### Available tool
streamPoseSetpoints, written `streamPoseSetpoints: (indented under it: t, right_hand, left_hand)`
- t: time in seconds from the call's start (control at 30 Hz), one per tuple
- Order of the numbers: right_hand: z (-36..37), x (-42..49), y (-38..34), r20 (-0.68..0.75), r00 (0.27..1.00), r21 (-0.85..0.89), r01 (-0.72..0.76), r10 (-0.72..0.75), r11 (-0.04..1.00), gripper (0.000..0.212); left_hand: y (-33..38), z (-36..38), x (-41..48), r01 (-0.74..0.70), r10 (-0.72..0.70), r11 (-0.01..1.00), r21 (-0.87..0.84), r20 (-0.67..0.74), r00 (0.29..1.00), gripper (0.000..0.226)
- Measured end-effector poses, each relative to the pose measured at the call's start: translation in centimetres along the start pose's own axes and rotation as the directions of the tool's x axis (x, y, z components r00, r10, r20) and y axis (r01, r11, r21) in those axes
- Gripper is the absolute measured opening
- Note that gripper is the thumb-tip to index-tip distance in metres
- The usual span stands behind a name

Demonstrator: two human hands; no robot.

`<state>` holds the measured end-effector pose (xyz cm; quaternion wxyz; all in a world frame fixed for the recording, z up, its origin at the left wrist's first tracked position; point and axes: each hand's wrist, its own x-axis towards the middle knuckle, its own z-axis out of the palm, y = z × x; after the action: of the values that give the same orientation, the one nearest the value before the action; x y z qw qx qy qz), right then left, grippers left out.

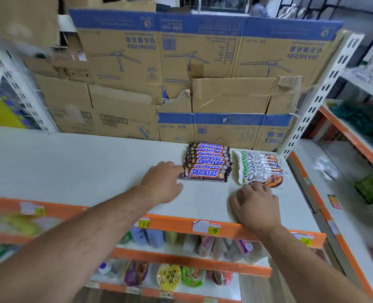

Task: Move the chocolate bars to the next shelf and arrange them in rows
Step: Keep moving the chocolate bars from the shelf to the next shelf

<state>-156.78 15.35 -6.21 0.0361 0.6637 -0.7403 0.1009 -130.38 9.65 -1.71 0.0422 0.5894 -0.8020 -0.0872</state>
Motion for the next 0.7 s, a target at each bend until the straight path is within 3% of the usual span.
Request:
streamPoseSetpoints:
  t: [0.13, 0.27, 0.4, 0.7]
  right_hand:
    - [-0.5, -0.1, -0.7, 0.087, 0.996, 0.051, -0.008, 0.004, 0.999, 0.032]
    - [-1.3, -0.9, -4.6, 0.144, 0.983, 0.088, 0.099, -0.111, 0.991, 0.026]
    - [-2.1, -1.5, -11.0, 0.216, 0.949, 0.198, 0.186, -0.228, 0.962, 0.023]
    - [-2.7, -1.6, -29.0, 0.248, 0.870, 0.275, 0.359, -0.427, 0.892, 0.041]
  left_hand:
    - [-2.4, -0.5, -3.2, 0.168, -0.163, 0.984, -0.065, 0.070, 0.984, 0.050]
    - [-4.6, -1.1, -5.6, 0.246, -0.240, 0.963, -0.110, 0.067, 0.969, 0.051]
    - [-7.5, -1.8, -7.5, 0.294, -0.292, 0.943, -0.154, 0.037, 0.956, 0.050]
    - [-21.2, -4.2, -13.5, 0.406, -0.415, 0.893, -0.196, -0.005, 0.910, 0.049]
